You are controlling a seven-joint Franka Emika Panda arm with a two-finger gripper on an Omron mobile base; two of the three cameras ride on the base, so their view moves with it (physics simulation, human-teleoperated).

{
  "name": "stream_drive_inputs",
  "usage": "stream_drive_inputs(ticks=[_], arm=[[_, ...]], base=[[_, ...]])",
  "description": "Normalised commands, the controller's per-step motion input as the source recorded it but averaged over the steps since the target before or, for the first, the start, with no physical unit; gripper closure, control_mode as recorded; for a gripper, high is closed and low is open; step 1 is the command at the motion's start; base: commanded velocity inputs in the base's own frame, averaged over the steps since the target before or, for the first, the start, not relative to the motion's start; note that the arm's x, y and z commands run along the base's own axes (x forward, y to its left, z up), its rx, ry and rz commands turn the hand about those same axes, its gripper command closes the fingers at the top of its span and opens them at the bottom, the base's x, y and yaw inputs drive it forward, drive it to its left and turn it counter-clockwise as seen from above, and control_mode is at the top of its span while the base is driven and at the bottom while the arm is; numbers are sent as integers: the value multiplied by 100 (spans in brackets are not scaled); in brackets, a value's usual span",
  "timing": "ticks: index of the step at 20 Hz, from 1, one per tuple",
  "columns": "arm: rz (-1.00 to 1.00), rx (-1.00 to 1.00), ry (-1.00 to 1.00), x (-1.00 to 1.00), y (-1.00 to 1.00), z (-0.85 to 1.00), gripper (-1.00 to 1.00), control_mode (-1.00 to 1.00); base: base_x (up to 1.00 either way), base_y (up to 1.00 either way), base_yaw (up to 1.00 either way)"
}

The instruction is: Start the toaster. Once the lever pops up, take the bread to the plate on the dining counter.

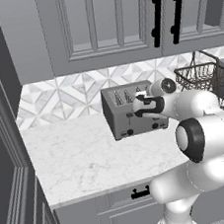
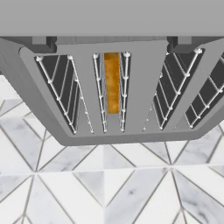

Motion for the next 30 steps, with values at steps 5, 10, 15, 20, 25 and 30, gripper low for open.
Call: stream_drive_inputs(ticks=[5,10,15,20,25,30], arm=[[0,0,0,0,0,0,-100,-100],[0,0,0,0,0,0,-100,-100],[0,0,0,0,0,0,-100,-100],[0,0,0,0,0,0,-100,-100],[0,0,0,0,0,0,-100,-100],[0,0,0,0,0,0,-100,-100]], base=[[0,0,0],[0,0,0],[0,0,0],[0,0,0],[0,0,0],[0,0,0]])
